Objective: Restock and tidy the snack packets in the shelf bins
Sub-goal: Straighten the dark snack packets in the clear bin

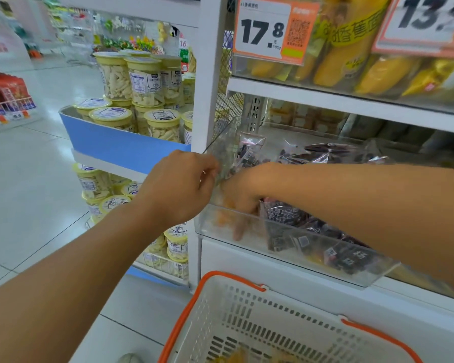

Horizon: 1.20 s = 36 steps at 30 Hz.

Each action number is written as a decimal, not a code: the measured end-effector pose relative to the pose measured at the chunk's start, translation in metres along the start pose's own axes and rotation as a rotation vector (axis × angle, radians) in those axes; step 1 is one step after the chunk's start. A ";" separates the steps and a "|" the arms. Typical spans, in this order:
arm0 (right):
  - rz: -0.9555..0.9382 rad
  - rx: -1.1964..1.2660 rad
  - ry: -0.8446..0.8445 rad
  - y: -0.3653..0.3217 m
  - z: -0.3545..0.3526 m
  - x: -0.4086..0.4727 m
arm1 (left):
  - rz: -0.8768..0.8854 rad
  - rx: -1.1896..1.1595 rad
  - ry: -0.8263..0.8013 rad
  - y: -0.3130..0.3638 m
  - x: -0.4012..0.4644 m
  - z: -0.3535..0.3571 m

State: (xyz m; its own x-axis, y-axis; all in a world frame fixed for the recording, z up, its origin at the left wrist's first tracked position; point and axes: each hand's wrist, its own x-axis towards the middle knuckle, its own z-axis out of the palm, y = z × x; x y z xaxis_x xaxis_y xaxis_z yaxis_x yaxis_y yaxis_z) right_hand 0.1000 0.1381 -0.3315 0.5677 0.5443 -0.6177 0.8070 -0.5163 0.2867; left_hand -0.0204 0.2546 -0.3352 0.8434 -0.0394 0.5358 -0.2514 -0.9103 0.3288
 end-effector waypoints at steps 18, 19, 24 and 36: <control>-0.405 0.963 0.879 0.036 0.026 -0.116 | 0.056 -0.273 0.166 0.021 0.009 -0.003; -0.406 0.981 0.955 0.031 0.026 -0.130 | 0.091 -0.346 0.202 0.030 0.008 -0.010; -0.538 1.181 1.069 0.020 0.026 -0.191 | 0.113 -0.666 0.186 0.062 -0.001 -0.042; -0.129 0.491 0.857 0.019 0.020 -0.131 | -0.140 -0.160 -0.231 0.026 -0.004 -0.033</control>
State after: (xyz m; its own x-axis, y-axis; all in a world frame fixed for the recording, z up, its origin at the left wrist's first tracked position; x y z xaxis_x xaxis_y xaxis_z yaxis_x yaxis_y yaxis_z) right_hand 0.0378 0.0435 -0.2593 0.5623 0.8091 0.1706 0.8239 -0.5305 -0.1995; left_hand -0.0462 0.2451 -0.3035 0.9561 -0.0281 0.2916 -0.1815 -0.8381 0.5144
